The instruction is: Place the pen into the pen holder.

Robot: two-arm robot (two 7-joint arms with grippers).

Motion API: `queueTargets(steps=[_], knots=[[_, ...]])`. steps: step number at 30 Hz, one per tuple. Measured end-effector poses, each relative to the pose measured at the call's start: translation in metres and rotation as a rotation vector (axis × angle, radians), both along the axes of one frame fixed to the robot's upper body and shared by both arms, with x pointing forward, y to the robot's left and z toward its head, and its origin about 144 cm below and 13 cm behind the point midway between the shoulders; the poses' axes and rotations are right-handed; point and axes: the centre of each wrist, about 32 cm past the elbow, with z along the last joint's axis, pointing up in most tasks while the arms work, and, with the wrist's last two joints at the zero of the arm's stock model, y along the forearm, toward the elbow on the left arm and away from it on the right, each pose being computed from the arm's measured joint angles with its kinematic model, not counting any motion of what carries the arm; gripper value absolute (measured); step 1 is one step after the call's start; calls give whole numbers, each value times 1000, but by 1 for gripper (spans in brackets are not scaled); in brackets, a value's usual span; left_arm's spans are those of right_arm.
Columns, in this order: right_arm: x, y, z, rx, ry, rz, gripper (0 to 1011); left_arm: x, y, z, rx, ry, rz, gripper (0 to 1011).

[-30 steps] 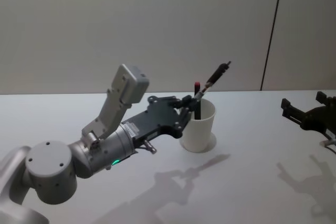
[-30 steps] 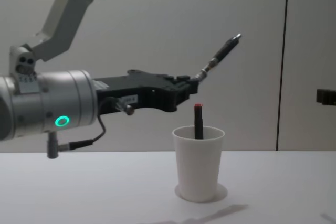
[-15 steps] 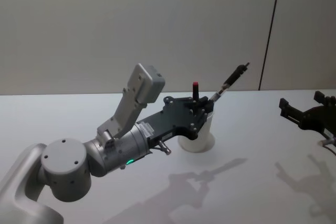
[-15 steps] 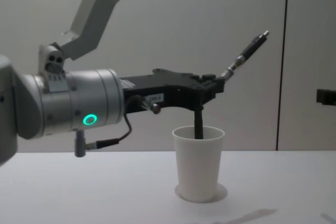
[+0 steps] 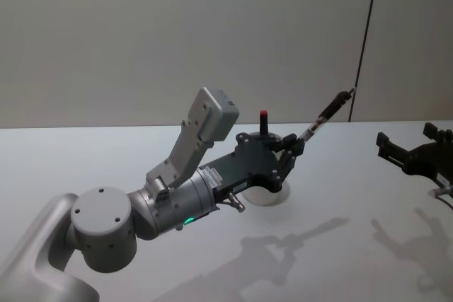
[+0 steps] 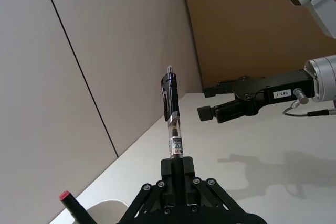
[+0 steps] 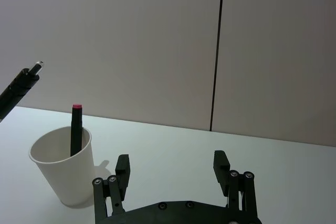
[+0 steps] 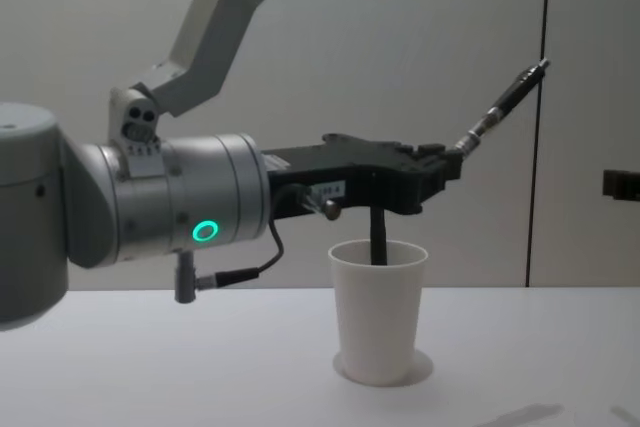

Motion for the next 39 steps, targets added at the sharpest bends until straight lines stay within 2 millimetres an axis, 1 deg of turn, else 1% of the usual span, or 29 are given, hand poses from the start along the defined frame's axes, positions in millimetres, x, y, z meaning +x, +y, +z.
queueTargets(steps=[30, 39], knots=[[0, -1, -1, -1, -12, 9, 1001, 0, -7, -1, -3, 6, -16, 129], [-3, -7, -3, 13, -32, 36, 1002, 0, -7, -1, -4, 6, -17, 127]])
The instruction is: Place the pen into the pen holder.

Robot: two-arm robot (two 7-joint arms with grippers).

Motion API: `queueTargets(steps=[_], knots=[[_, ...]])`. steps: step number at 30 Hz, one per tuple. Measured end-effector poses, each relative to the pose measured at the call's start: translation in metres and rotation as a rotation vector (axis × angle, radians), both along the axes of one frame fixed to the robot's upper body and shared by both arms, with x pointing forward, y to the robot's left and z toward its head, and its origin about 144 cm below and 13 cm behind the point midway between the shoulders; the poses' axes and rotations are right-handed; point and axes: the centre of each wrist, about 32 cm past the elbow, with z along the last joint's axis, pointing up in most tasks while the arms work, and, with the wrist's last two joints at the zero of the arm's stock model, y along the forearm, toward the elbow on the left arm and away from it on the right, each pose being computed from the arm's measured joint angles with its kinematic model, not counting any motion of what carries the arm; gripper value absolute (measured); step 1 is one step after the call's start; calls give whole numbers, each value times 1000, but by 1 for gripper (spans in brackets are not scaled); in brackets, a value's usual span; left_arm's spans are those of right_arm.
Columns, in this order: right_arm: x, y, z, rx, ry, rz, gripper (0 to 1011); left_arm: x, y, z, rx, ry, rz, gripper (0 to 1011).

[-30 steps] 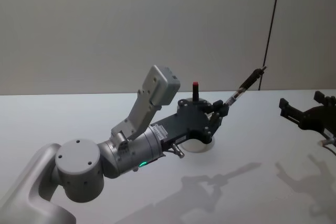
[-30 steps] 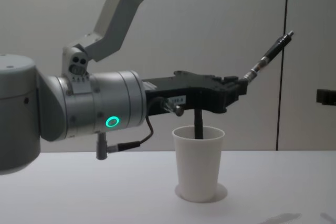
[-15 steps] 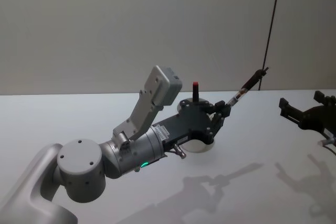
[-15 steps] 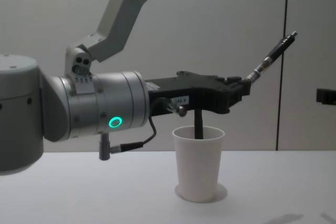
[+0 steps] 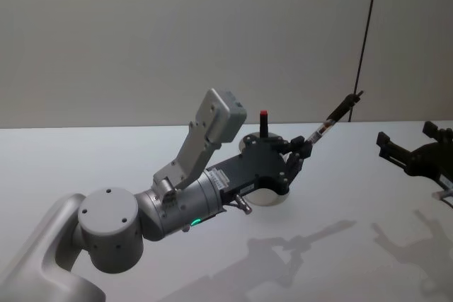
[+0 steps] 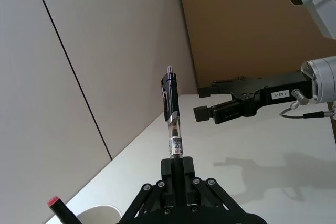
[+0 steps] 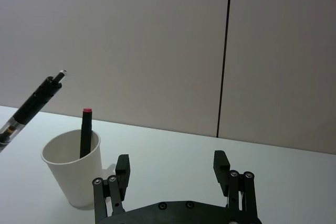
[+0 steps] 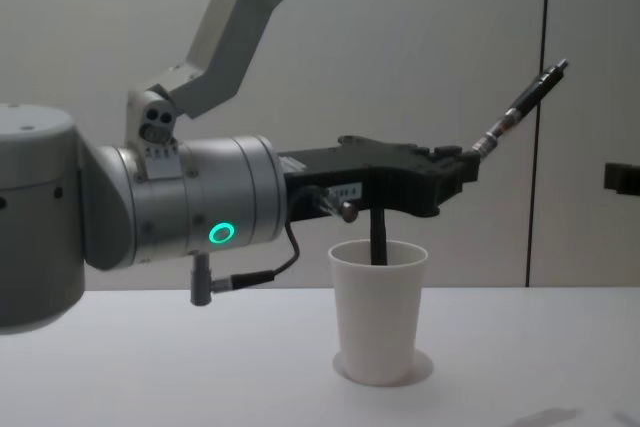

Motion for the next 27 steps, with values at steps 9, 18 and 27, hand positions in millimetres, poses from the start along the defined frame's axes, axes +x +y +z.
queueTargets(steps=[9, 18, 27], knots=[[-6, -11, -5, 66, -27, 58, 1002, 0, 0, 0, 0, 0, 0, 129], [-15, -22, -13, 177, -55, 116, 1002, 0, 0, 0, 0, 0, 0, 129], [-24, -30, -21, 282, -75, 167, 1002, 0, 0, 0, 0, 0, 0, 127]])
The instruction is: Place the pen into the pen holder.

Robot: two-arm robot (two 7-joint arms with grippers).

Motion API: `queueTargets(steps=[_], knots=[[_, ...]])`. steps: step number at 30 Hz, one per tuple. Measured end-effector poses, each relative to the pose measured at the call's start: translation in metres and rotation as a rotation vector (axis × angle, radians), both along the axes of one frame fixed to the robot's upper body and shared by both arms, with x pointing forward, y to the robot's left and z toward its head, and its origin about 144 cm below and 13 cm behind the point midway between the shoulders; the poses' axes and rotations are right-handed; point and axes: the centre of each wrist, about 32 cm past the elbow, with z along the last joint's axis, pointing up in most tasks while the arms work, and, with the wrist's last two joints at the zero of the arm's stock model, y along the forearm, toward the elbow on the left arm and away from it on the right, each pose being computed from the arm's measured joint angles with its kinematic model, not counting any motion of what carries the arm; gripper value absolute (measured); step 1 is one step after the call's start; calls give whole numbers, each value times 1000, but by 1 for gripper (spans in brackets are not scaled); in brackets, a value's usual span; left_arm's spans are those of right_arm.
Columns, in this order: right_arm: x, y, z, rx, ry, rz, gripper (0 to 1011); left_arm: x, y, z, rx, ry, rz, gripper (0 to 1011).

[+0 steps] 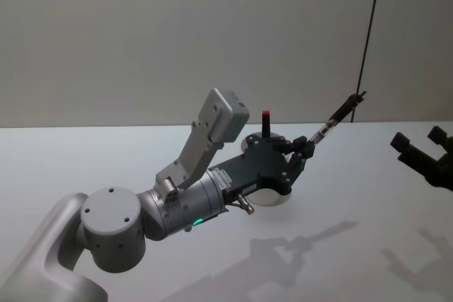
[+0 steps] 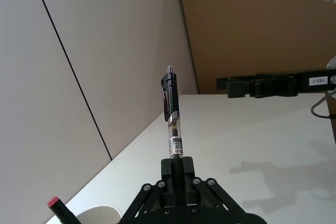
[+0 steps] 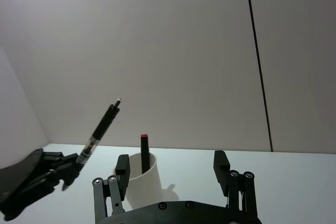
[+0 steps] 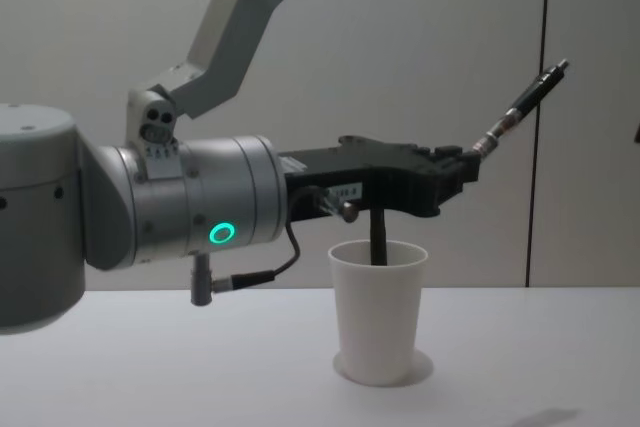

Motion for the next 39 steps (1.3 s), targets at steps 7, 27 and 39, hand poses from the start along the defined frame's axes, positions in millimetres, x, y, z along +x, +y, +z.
queueTargets(steps=[7, 27, 39], knots=[[-7, -1, -3, 74, -19, 38, 1002, 0, 0, 0, 0, 0, 0, 127], [-9, 21, 3, 194, -10, 49, 1002, 0, 0, 0, 0, 0, 0, 127], [0, 43, 11, 239, 19, 48, 1002, 0, 0, 0, 0, 0, 0, 129]])
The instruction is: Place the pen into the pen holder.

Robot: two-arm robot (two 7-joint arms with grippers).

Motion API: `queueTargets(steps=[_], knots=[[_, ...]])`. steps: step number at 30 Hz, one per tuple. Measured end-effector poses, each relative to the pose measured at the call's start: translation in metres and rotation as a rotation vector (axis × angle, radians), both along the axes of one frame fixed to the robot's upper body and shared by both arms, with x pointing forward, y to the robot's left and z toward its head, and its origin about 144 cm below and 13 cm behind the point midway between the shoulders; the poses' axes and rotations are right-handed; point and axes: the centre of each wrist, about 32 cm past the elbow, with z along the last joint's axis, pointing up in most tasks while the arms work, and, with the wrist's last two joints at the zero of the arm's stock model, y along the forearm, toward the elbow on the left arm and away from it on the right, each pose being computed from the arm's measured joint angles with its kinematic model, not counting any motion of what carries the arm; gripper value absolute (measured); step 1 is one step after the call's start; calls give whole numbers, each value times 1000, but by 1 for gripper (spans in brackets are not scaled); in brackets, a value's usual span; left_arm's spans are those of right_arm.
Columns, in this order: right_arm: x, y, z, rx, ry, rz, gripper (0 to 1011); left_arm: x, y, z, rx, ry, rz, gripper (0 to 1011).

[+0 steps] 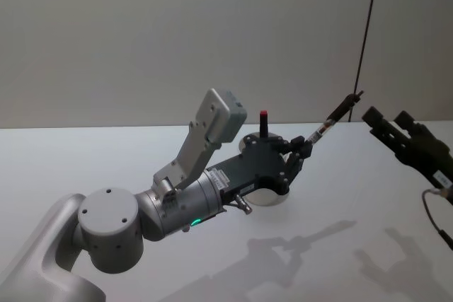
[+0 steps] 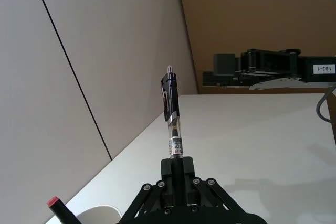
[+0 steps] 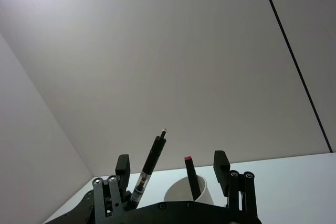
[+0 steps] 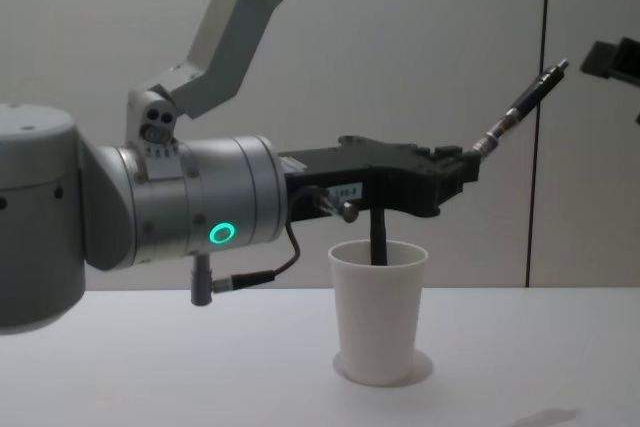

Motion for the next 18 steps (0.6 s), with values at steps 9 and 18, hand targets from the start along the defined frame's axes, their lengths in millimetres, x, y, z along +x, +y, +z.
queueTargets(steps=[9, 18], knots=[[7, 16, 7, 18, 29, -1, 1002, 0, 0, 0, 0, 0, 0, 129], [11, 32, 13, 16, 67, -3, 1002, 0, 0, 0, 0, 0, 0, 129]])
